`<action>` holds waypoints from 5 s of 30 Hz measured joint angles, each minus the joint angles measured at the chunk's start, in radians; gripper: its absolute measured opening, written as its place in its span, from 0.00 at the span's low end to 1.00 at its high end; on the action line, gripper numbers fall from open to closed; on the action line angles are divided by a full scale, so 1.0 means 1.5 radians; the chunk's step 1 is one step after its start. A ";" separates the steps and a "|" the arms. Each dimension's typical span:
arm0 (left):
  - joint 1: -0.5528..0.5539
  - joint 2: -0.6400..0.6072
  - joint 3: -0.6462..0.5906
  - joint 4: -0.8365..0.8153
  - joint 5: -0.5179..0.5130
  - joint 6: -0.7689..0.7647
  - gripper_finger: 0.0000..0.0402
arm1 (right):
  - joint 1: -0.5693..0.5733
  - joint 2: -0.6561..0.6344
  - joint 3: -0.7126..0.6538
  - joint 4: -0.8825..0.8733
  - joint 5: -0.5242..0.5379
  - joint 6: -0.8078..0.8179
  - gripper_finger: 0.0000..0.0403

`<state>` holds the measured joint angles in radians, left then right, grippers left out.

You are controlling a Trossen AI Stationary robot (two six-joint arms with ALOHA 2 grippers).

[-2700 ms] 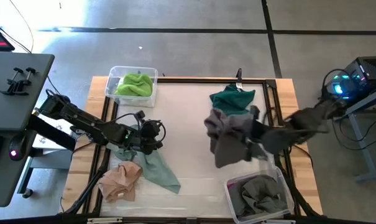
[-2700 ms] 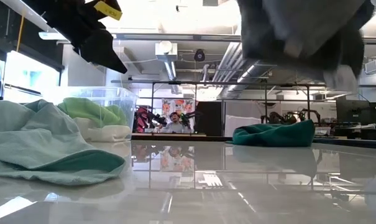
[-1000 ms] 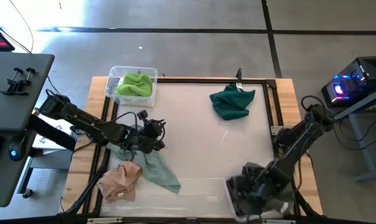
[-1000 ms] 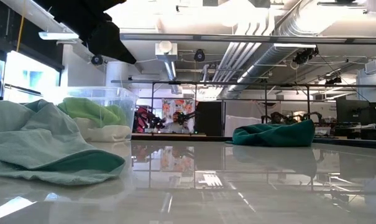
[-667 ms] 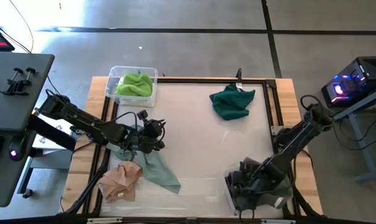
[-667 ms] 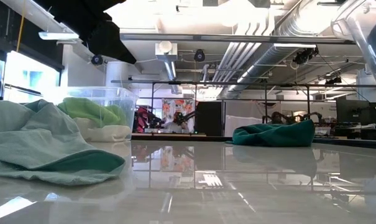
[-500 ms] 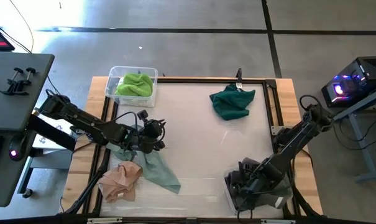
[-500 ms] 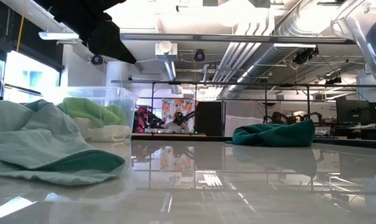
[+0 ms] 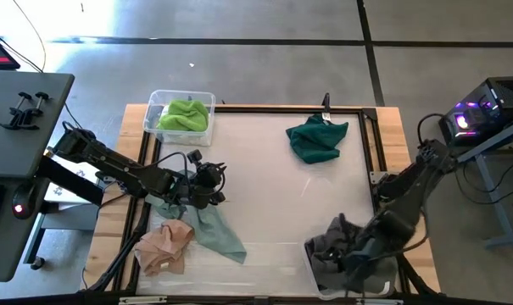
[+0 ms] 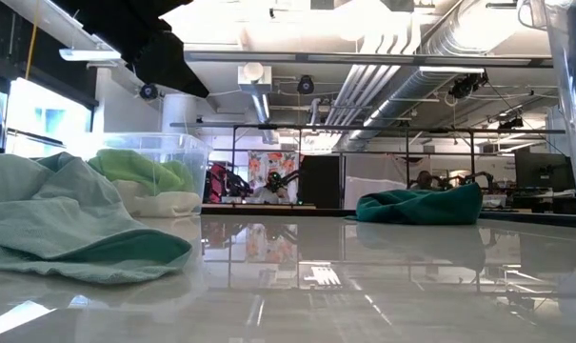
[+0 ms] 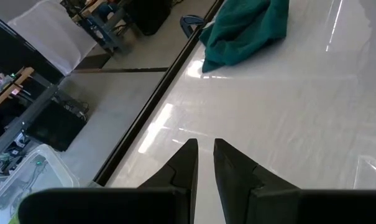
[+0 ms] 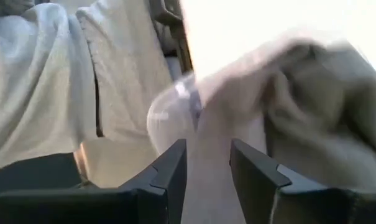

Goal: Sort towels by color in basket
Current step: Put the gray towel into the bottom transparent bin

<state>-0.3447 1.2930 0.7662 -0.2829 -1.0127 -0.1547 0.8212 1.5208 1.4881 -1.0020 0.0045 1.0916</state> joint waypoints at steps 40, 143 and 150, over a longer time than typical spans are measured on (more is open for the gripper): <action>0.001 0.001 -0.001 0.042 0.010 0.019 0.10 | -0.016 0.001 -0.121 0.011 -0.022 0.052 0.01; 0.002 0.000 0.000 0.042 0.025 0.029 0.10 | -0.061 -0.001 -0.010 -0.086 -0.028 -0.011 0.05; 0.002 0.000 0.000 0.043 0.025 0.030 0.10 | -0.012 -0.001 -0.125 0.128 0.010 -0.051 0.04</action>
<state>-0.3416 1.2934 0.7662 -0.2192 -0.9752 -0.1104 0.8026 1.5188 1.3013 -0.8093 0.0189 1.0153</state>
